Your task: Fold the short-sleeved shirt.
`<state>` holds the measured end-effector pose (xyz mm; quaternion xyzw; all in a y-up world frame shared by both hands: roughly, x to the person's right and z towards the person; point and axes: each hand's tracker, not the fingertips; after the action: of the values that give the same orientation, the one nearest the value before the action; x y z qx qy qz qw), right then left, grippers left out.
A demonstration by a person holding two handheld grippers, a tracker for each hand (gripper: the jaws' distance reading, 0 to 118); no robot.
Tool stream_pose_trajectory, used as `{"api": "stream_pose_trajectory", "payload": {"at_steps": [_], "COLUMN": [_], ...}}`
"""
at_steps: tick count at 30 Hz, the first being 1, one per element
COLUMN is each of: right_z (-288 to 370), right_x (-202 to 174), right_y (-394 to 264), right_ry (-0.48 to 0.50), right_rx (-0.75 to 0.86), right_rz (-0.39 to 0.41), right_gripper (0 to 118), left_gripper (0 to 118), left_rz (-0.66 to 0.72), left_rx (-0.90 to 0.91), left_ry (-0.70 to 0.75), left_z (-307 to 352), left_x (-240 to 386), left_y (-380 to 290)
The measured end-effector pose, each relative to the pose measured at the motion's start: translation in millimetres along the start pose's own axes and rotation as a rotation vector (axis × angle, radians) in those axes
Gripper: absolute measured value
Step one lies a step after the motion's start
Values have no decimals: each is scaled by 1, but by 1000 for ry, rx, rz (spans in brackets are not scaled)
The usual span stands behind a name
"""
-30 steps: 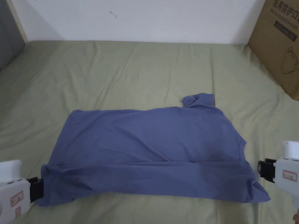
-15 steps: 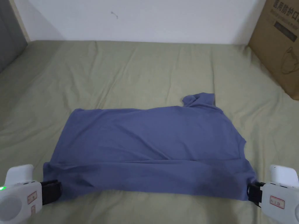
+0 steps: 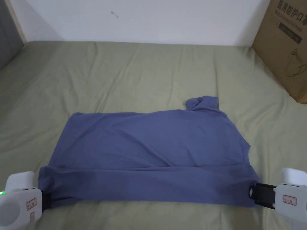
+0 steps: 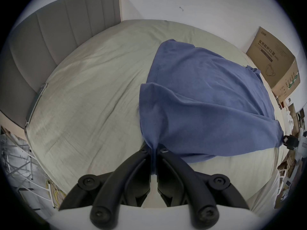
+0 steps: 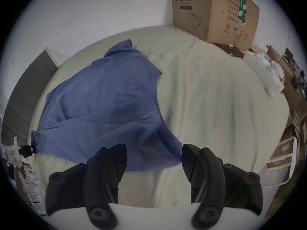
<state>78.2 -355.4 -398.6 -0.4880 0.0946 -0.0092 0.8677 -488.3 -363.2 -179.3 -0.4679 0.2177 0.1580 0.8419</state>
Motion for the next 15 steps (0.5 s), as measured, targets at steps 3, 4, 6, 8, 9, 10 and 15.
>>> {"api": "stream_pose_trajectory", "payload": {"at_steps": [3, 4, 6, 8, 9, 10, 15], "right_z": [-38, -47, -39, -24, -23, -22, 16], "right_x": [2, 1, -10, -16, -19, -17, 8], "right_y": [2, 0, -4, 1, 2, 3, 8], "right_ry": [45, 33, 15, 57, 32, 14, 113], "right_rx": [-121, -148, -87, -69, -74, -76, -57], "right_rz": [19, 18, 45, 30, 52, 75, -33], "right_gripper": [60, 48, 6, 6, 6, 6, 6], "left_gripper": [5, 5, 5, 5, 5, 5, 5], "left_rz": [-14, -23, -38, -46, -54, -58, -73], "left_rx": [-8, -11, -18, -18, -18, -17, 6], "left_ry": [0, 2, 2, -2, -6, -13, -42], "left_z": [1, 2, 3, 6, 9, 11, 40], "left_x": [4, 5, 6, 3, 2, 1, -8], "left_y": [0, 1, 3, 4, 6, 7, 8]}}
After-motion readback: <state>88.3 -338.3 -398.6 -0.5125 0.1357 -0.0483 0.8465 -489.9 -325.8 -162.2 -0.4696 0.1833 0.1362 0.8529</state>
